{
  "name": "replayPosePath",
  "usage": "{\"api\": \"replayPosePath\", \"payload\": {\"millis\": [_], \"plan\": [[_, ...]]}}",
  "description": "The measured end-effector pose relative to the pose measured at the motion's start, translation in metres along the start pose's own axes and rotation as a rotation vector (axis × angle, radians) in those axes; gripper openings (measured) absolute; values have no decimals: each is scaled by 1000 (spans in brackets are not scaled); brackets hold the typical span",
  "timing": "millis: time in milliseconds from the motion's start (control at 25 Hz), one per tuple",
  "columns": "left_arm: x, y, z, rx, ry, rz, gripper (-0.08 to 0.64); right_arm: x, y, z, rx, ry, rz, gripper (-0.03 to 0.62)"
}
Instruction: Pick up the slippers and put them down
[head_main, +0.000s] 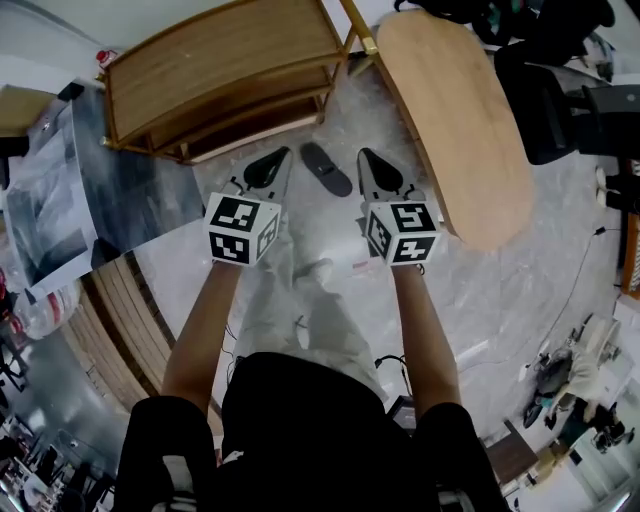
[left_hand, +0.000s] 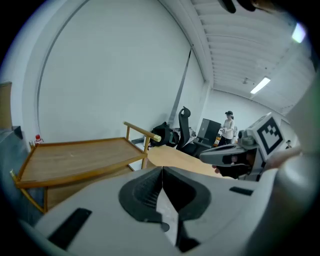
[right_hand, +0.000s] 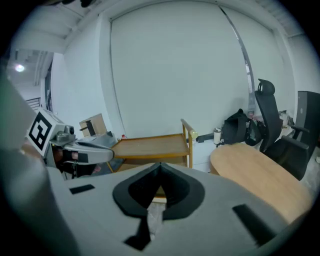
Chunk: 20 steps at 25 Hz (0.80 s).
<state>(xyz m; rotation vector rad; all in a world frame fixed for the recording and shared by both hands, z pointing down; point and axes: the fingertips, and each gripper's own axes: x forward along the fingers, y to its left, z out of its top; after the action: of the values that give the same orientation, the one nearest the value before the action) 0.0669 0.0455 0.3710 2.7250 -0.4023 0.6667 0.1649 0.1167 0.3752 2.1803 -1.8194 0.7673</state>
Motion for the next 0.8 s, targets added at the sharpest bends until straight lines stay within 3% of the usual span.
{"api": "replayPosePath", "payload": {"millis": [240, 800], "plan": [[-37, -25, 40, 23, -52, 2, 6, -44, 12, 39, 2, -52, 3, 0], [-97, -79, 108, 112, -171, 4, 6, -129, 43, 126, -103, -215, 16, 0]]}}
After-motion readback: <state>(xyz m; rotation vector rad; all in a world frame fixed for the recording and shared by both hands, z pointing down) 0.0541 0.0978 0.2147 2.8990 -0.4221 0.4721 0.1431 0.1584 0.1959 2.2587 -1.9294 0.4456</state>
